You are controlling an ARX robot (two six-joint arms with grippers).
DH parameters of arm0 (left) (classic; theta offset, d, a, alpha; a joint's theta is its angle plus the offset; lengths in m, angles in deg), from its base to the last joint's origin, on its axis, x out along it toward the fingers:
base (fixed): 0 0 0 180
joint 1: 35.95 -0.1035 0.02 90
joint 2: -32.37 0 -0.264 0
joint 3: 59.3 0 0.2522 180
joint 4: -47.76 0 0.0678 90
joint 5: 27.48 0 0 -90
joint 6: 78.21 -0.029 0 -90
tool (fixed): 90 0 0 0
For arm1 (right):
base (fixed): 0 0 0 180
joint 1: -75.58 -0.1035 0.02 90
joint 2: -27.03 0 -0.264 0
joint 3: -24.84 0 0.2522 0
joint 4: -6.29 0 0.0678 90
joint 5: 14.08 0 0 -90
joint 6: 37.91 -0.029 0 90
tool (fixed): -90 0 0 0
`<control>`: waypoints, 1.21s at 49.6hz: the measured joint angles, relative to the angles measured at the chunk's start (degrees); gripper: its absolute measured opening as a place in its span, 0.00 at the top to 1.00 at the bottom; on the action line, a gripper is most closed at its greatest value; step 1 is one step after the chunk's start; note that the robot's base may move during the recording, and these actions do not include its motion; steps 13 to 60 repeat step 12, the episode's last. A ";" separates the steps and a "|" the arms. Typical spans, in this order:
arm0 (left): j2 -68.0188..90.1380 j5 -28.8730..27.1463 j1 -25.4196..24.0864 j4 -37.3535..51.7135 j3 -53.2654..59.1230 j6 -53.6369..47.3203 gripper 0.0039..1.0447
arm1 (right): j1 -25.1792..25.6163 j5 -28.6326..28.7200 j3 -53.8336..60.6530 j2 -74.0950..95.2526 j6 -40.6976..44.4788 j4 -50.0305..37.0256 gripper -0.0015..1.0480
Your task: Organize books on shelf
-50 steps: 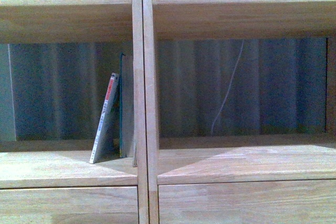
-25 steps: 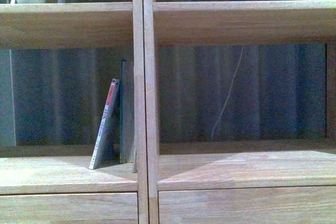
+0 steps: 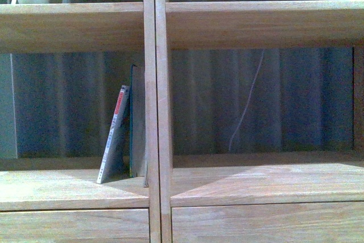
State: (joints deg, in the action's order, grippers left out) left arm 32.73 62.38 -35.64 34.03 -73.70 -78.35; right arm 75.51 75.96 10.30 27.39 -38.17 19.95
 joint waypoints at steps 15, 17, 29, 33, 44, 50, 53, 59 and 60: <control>0.00 -0.02 0.00 0.00 0.00 0.00 0.07 | 0.00 0.00 0.00 0.00 0.00 0.00 0.07; 0.00 -0.02 0.00 0.00 0.00 0.00 0.07 | 0.00 0.00 0.00 0.00 0.00 0.00 0.07; 0.00 -0.02 0.00 0.00 0.00 0.00 0.07 | 0.00 0.00 0.00 0.00 0.00 0.00 0.07; 0.00 -0.02 0.00 0.00 0.00 0.00 0.07 | 0.00 0.00 0.00 0.00 0.00 0.00 0.07; 0.00 -0.02 0.00 0.00 0.00 0.00 0.07 | 0.00 0.00 0.00 0.00 0.00 0.00 0.07; 0.00 -0.02 0.00 0.00 0.00 0.00 0.07 | 0.00 0.00 0.00 0.00 0.00 0.00 0.07; 0.00 -0.02 0.00 0.00 0.00 0.00 0.07 | 0.00 0.00 0.00 0.00 0.00 0.00 0.07; 0.00 -0.02 0.00 0.00 0.00 0.00 0.07 | 0.00 0.00 0.00 0.00 0.00 0.00 0.07; 0.00 -0.02 0.00 0.00 0.00 0.00 0.07 | 0.00 0.00 0.00 0.00 0.00 0.00 0.07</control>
